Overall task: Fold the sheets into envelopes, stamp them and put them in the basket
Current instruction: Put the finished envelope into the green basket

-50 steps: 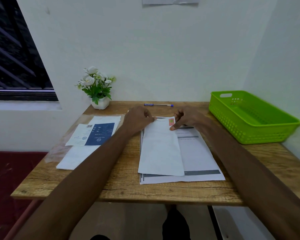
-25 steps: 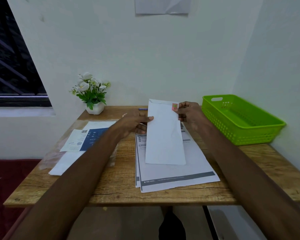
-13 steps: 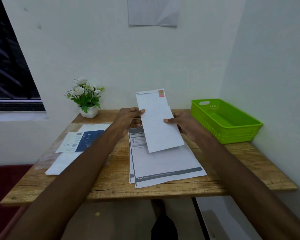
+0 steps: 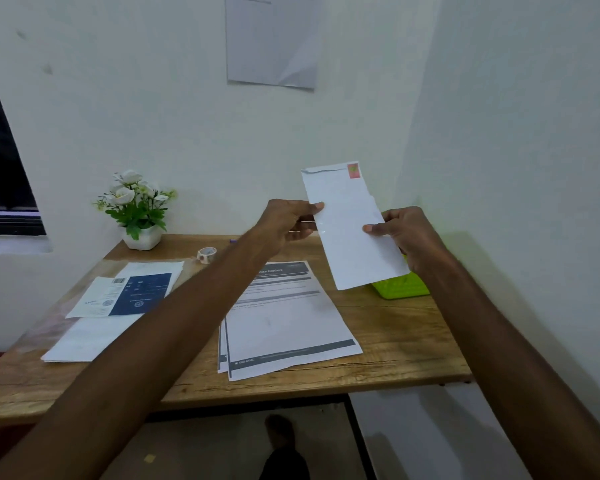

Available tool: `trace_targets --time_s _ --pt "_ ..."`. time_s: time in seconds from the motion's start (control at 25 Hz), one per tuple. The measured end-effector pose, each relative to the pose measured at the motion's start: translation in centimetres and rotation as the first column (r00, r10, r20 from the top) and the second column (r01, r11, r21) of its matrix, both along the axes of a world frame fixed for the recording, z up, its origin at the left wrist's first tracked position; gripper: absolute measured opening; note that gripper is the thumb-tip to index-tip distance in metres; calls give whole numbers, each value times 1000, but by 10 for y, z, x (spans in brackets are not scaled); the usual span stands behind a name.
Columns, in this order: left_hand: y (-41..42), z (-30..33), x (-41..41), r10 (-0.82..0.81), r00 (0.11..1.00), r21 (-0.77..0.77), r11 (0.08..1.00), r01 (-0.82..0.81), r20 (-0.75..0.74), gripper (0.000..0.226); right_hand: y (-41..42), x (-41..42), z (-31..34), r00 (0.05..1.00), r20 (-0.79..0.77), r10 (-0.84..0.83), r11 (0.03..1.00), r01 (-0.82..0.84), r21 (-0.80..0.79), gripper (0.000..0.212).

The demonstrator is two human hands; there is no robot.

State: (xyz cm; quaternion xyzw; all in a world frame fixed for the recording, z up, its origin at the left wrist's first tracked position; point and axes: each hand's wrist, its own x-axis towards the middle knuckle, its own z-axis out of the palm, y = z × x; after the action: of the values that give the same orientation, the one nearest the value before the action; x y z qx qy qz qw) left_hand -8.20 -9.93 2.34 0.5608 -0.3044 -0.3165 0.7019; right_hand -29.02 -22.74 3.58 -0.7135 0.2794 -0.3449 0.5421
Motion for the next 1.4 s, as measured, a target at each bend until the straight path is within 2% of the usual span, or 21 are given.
trace_targets --time_s 0.24,0.44,0.68,0.72,0.8,0.84,0.96,1.08,1.16,1.28,1.4 --pt "-55 13 -30 20 999 2 1000 -20 30 38 -35 -32 2 994 29 -105 990 101 103 38" --pt "-94 14 -37 -3 999 77 997 0 42 37 -62 -39 -1 975 69 -212 972 203 118 34" --pt "-133 13 -38 80 991 127 987 -93 107 38 -111 -20 6 926 -119 -358 934 356 -31 36" --pt "-136 11 -40 84 990 118 988 -98 115 47 -117 -18 2 910 -147 -388 922 385 -48 33" --pt "-144 4 -42 56 984 112 991 -75 169 79 -126 -15 -9 882 -180 -436 900 431 -63 20" --pt "-147 2 -43 41 970 137 988 -76 238 82 -130 -14 -15 869 -203 -451 892 446 -74 16" --pt "-158 -4 -44 -22 898 251 963 -99 438 51 -138 -8 -28 844 -270 -463 886 448 -120 20" --pt "-167 -8 -46 -50 851 346 925 -158 522 51 -140 -2 -34 815 -351 -461 887 416 -198 28" --pt "-170 -11 -45 -76 791 387 897 -211 607 49 -139 -1 -33 789 -407 -461 886 383 -260 14" --pt "-172 -11 -44 -113 665 400 867 -296 738 43 -141 2 -32 762 -463 -452 886 325 -330 32" --pt "-178 -11 -51 -225 464 413 838 -356 857 49 -141 4 -38 705 -554 -443 887 254 -386 29"
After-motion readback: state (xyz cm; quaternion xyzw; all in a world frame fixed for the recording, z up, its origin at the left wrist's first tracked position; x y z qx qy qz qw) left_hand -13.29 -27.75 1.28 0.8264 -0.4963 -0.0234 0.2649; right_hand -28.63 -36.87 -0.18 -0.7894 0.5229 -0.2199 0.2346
